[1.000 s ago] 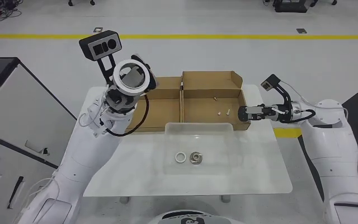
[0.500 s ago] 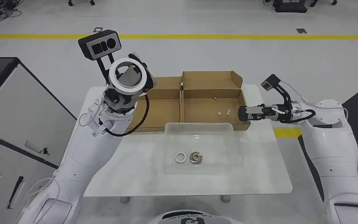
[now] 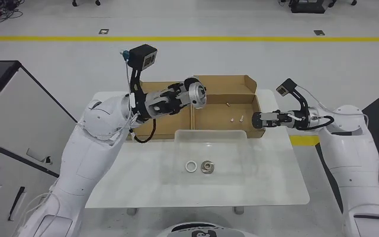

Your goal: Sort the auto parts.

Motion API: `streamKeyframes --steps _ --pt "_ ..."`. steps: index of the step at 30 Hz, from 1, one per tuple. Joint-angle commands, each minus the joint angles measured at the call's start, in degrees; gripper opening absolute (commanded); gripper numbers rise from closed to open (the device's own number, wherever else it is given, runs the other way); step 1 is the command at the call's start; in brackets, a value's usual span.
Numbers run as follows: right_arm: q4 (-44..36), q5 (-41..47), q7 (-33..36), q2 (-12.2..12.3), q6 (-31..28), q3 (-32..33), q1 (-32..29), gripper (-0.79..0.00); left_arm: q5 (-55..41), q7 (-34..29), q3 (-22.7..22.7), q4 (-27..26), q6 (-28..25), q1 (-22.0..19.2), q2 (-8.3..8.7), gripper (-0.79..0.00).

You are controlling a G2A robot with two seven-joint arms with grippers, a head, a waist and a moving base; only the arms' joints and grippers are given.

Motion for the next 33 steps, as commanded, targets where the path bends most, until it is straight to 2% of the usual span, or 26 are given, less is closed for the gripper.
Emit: streamKeyframes --steps 1,7,13,17,24,33 --pt "0.0 0.0 0.0 0.0 0.0 0.0 0.0 0.000 4.3 -1.1 -0.5 0.0 2.1 -0.1 0.23 -0.785" --pt "0.0 0.0 0.0 0.0 0.0 0.0 0.0 0.000 20.3 -5.7 -1.3 0.4 7.7 -1.6 1.04 -0.785" --pt "0.0 0.0 0.0 0.0 0.0 0.0 0.0 0.000 34.3 -10.8 0.9 3.3 9.5 -4.7 1.45 -0.785" --pt "0.0 0.0 0.0 0.0 0.0 0.0 0.0 0.000 43.2 -13.8 4.7 7.1 9.2 -8.0 1.28 -0.785" --pt "0.0 0.0 0.0 0.0 0.0 0.0 0.0 0.000 55.0 -14.2 12.3 16.0 7.9 -13.9 0.11 -0.785" --pt "0.0 0.0 0.0 0.0 0.0 0.0 0.0 0.000 65.9 -12.8 23.1 29.8 6.5 -20.7 -2.83 -0.785"
